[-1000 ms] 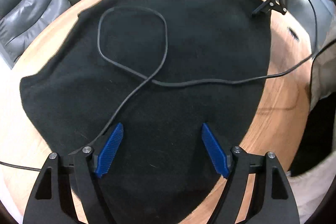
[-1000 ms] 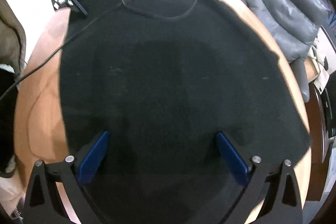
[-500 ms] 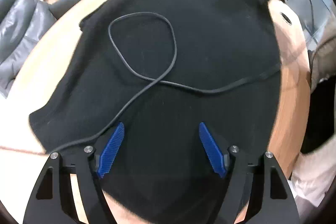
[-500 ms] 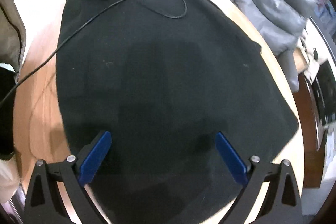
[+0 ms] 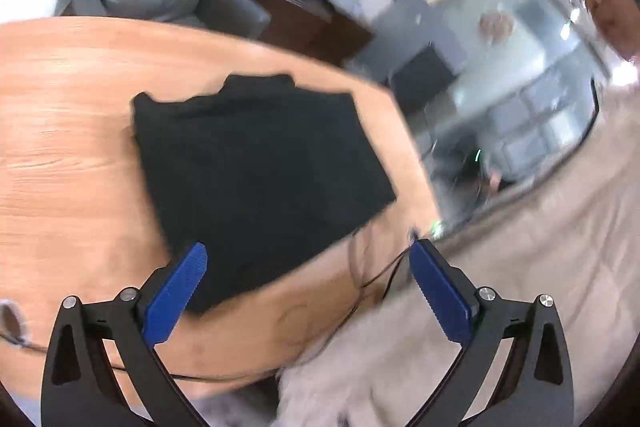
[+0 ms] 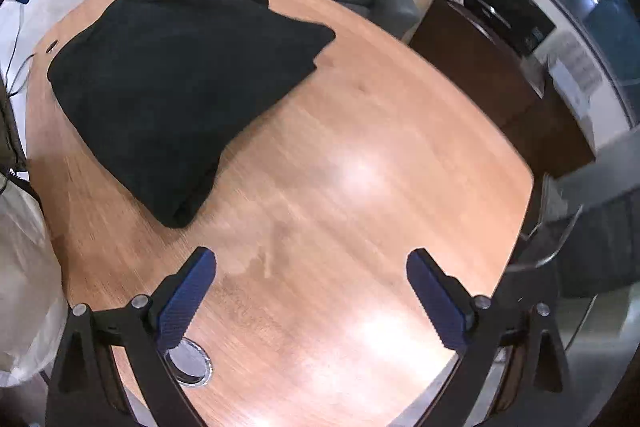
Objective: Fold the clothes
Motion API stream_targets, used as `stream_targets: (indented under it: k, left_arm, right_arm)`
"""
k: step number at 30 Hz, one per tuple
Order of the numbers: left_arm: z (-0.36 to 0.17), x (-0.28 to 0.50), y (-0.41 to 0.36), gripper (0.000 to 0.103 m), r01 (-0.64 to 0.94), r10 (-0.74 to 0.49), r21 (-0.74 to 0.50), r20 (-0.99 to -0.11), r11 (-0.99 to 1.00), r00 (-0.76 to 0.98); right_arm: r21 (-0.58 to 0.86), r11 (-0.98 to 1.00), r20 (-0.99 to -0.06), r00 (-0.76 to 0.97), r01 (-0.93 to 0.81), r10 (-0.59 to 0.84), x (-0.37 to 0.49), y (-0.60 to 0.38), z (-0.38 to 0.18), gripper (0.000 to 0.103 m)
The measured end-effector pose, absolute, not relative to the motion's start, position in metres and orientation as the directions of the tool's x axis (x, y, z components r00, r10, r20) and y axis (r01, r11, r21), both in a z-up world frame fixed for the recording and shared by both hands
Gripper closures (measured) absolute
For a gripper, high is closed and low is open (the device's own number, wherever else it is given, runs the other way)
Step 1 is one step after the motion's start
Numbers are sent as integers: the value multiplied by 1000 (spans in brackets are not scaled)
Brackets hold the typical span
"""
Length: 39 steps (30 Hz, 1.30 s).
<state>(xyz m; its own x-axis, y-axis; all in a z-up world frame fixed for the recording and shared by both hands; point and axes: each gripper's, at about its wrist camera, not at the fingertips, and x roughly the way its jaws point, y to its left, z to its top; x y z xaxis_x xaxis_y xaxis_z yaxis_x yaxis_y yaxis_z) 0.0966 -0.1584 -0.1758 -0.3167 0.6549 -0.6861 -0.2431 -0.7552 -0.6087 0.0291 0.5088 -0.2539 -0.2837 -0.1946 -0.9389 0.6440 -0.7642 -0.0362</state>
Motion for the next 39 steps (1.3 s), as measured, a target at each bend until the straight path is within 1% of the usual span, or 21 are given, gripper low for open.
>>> stream_targets:
  k: [1, 2, 5, 7, 9, 13, 18, 20, 21, 23, 26, 29, 32, 39]
  left_arm:
    - [-190, 92, -153, 1, -226, 651, -613, -681, -757, -336]
    - [-205, 88, -153, 1, -197, 630, -602, -697, -774, -343]
    - [-246, 77, -153, 1, -83, 566, -577, -744, -812, -355]
    - [-267, 63, -152, 1, -51, 566, -586, -751, -809, -340]
    - [-281, 51, -151, 1, -39, 573, -593, -756, -804, -316]
    - [-261, 57, -172, 0, -75, 569, -584, -743, -808, -353]
    - [-235, 62, -202, 0, -70, 448, -468, -776, -881, -444]
    - [-244, 41, -185, 0, -133, 399, -380, -812, -916, -426]
    - [-251, 34, -167, 0, -202, 384, -329, -837, -922, -389]
    - [-269, 23, -126, 0, -360, 355, -234, -878, -903, -321]
    - [-298, 12, -59, 0, -595, 308, -110, -920, -796, -243]
    - [-332, 4, 1, 0, -768, 289, -52, -941, -638, -175]
    - [-357, 1, 30, 0, -850, 249, 15, -953, -527, -171]
    - [-368, 1, 30, 0, -899, 333, -10, -931, -438, -152]
  right_arm:
    - [-34, -783, -943, -280, 621, -181, 30, 522, -254, 4]
    - [-23, -796, -946, -271, 605, -178, 31, 528, -257, 4]
    - [68, -805, -945, -221, 589, -242, 32, 510, -276, 4]
    - [134, -821, -940, -190, 555, -282, 38, 514, -284, 4]
    - [166, -851, -943, -172, 499, -285, 44, 530, -287, 4]
    - [110, -910, -968, -164, 399, -189, 66, 581, -275, 4]
    - [48, -972, -985, -152, 232, -85, 89, 647, -261, 4]
    - [79, -978, -983, -146, 195, -108, 91, 647, -264, 4]
    - [111, -975, -980, -143, 190, -140, 91, 642, -266, 4]
    - [216, -951, -959, -133, 220, -249, 88, 618, -273, 4]
    - [368, -883, -899, -132, 291, -418, 71, 565, -287, 4]
    - [438, -844, -854, -152, 309, -498, 56, 528, -306, 4]
    - [438, -841, -842, -181, 319, -507, 46, 505, -328, 5]
    - [437, -830, -811, -247, 346, -530, 39, 461, -355, 9]
